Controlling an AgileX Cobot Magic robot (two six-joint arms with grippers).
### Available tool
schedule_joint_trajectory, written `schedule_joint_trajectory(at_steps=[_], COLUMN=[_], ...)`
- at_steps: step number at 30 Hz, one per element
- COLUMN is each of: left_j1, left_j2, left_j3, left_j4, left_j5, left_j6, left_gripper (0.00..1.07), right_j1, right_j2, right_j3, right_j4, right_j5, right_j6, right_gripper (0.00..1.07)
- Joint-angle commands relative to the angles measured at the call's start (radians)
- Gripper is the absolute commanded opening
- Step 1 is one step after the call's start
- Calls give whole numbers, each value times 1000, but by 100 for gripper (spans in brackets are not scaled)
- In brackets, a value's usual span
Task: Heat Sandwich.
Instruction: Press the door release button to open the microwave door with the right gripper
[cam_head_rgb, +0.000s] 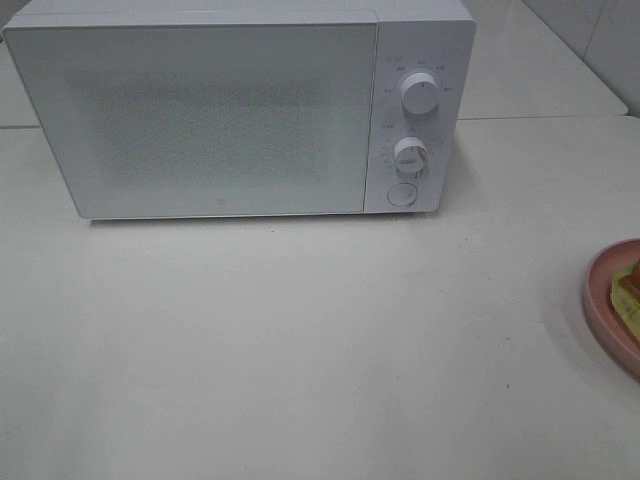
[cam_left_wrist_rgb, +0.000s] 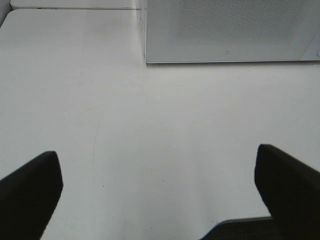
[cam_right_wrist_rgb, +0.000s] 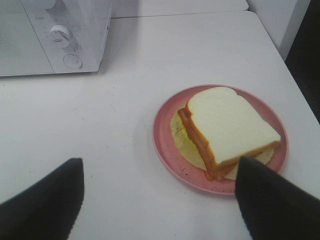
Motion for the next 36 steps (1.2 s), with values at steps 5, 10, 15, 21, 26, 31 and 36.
schedule_joint_trajectory(at_steps=[5,10,15,21,26,31,36], left_j1=[-3,-3,-3,-3,-3,-3,-3], left_j2=[-22,-22,-22,-22,-22,-22,-22], left_j3=[1,1,1,1,1,1,1], left_j4=[-7,-7,-7,-7,-7,-7,-7], left_j5=[-11,-11,-11,-11,-11,-11,-11], left_j6=[3,3,3,3,3,3,3], left_gripper=[98,98,98,98,98,98,98], right_j1=[-6,-6,-6,-6,-6,-6,-6], right_j2=[-26,-26,-26,42,123,207,292], right_j3=[1,1,-1,-37,-39,-39,-38], right_j4=[-7,-7,-7,-7,-7,-7,-7], right_j5=[-13,-13,-16,-55,-112,-165,-231], right_j6=[-3,-3,-3,-3,-3,-3,-3], right_gripper=[75,75,75,75,75,75,75])
